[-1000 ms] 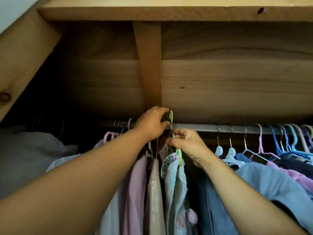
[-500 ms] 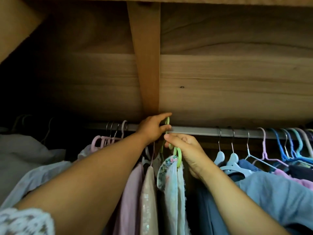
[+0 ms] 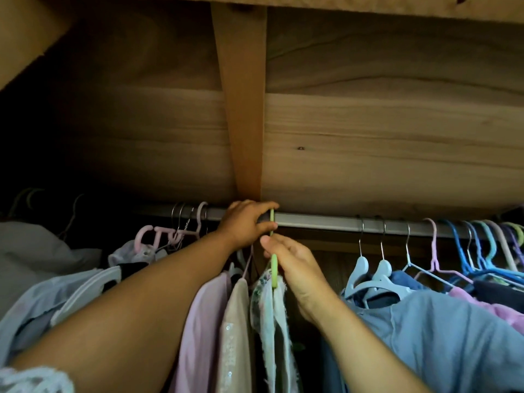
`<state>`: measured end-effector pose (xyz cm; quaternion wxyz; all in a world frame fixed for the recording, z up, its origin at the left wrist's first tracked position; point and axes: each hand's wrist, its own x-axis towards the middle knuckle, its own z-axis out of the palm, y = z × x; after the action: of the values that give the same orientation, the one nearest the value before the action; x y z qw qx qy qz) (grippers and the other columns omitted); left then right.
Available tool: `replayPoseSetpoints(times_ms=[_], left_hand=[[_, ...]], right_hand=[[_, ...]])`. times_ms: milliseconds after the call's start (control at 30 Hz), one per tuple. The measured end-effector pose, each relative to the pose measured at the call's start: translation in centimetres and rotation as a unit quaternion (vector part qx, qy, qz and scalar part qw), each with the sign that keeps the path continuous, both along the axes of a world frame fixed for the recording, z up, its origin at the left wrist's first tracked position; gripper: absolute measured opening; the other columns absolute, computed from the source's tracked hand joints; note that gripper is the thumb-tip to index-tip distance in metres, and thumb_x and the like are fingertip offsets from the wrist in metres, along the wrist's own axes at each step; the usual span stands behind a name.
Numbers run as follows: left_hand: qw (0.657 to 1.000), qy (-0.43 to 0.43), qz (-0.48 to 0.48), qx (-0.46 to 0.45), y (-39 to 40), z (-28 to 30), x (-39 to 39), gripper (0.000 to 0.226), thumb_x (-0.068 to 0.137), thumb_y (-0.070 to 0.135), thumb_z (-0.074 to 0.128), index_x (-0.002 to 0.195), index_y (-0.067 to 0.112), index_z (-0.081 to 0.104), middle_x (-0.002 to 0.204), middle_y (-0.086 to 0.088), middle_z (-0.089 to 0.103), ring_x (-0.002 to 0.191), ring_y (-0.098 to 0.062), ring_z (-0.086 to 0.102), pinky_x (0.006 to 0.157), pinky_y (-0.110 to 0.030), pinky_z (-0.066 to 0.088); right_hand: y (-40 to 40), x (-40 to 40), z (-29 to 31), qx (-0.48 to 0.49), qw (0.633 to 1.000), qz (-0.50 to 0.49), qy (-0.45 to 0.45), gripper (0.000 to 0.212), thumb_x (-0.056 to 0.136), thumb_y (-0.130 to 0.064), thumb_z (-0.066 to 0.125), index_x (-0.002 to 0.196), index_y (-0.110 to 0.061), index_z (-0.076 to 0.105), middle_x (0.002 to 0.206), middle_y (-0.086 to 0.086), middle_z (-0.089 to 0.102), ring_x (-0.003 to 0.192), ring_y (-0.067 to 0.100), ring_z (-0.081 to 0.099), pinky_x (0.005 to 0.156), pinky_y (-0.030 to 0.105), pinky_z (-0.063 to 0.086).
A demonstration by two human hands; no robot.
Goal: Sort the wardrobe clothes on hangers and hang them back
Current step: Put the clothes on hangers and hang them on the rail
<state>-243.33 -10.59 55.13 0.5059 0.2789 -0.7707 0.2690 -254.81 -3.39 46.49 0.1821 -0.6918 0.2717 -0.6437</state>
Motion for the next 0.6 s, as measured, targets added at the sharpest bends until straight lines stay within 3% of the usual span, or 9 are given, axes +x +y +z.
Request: replayPoseSetpoints(times_ms=[67,133,167,233,333,467,533,600], left_hand=[[1.000,-0.009,0.004,0.000,-0.1,0.0,0.1,0.048,0.092,0.037,0.057,0.138,0.029,0.045,0.134,-0.004,0.053,0.124,-0.021,0.042,0.095,-0.023,0.027],[1.000,-0.010,0.006,0.000,0.1,-0.1,0.1,0.048,0.093,0.037,0.054,0.139,0.030,0.043,0.138,-0.003,0.050,0.126,-0.021,0.039,0.096,-0.023,0.025],[1.000,-0.009,0.008,-0.002,0.2,-0.2,0.1,0.048,0.093,0.037,0.054,0.139,0.030,0.042,0.138,-0.003,0.049,0.127,-0.021,0.038,0.095,-0.022,0.024],[1.000,-0.017,0.017,-0.006,0.4,-0.4,0.1,0.051,0.093,0.036,0.055,0.141,0.030,0.039,0.140,-0.002,0.047,0.128,-0.021,0.035,0.093,-0.021,0.022],[0.999,-0.017,0.027,-0.011,0.5,-0.5,0.0,0.060,0.088,0.037,0.062,0.142,0.031,0.037,0.141,-0.001,0.046,0.129,-0.019,0.035,0.095,-0.021,0.020],[0.999,-0.012,0.040,-0.015,0.6,-0.5,-0.3,0.060,0.090,0.034,0.060,0.144,0.029,0.035,0.143,0.000,0.044,0.131,-0.019,0.034,0.099,-0.022,0.019],[0.998,-0.022,0.061,-0.022,0.7,-0.5,-0.4,0.063,0.091,0.033,0.058,0.146,0.028,0.029,0.147,0.001,0.040,0.134,-0.018,0.031,0.103,-0.023,0.017],[0.997,-0.030,0.066,-0.007,1.0,-0.5,-0.1,0.066,0.090,0.033,0.059,0.147,0.025,0.027,0.151,0.000,0.034,0.138,-0.019,0.028,0.108,-0.026,0.016]], right_hand=[[0.2,0.2,0.0,-0.021,1.000,-0.018,0.012,0.048,0.085,-0.037,0.063,0.127,-0.014,0.058,0.114,0.000,0.065,0.102,0.004,0.059,0.086,0.017,0.043],[0.9,0.3,-0.2,-0.042,0.999,-0.031,0.009,0.035,0.079,-0.046,0.062,0.106,-0.025,0.068,0.094,-0.008,0.068,0.092,0.002,0.061,0.078,0.016,0.043],[1.3,0.2,-0.4,-0.050,0.998,-0.035,0.006,0.039,0.074,-0.054,0.060,0.100,-0.028,0.069,0.093,-0.008,0.069,0.092,0.002,0.062,0.077,0.017,0.043],[1.7,-0.2,-1.2,-0.056,0.998,-0.027,0.021,0.062,0.062,-0.066,0.059,0.111,-0.029,0.066,0.109,-0.008,0.068,0.102,0.002,0.060,0.083,0.017,0.043],[1.5,-0.5,-2.7,-0.032,0.996,-0.019,0.080,0.095,0.055,-0.072,0.072,0.139,-0.041,0.040,0.143,-0.010,0.042,0.123,0.005,0.048,0.099,0.022,0.040],[1.7,0.0,-4.2,-0.022,0.994,-0.021,0.105,0.112,0.048,-0.066,0.074,0.143,-0.051,0.018,0.150,-0.015,0.029,0.131,0.004,0.038,0.110,0.029,0.034],[1.7,0.1,-4.8,-0.038,0.994,-0.033,0.095,0.112,0.048,-0.069,0.073,0.143,-0.050,0.017,0.150,-0.017,0.030,0.131,0.000,0.037,0.109,0.025,0.033],[2.1,-0.1,-5.5,-0.081,0.989,-0.076,0.093,0.109,0.050,-0.070,0.073,0.143,-0.048,0.021,0.146,-0.020,0.033,0.127,-0.008,0.037,0.102,0.014,0.034]])
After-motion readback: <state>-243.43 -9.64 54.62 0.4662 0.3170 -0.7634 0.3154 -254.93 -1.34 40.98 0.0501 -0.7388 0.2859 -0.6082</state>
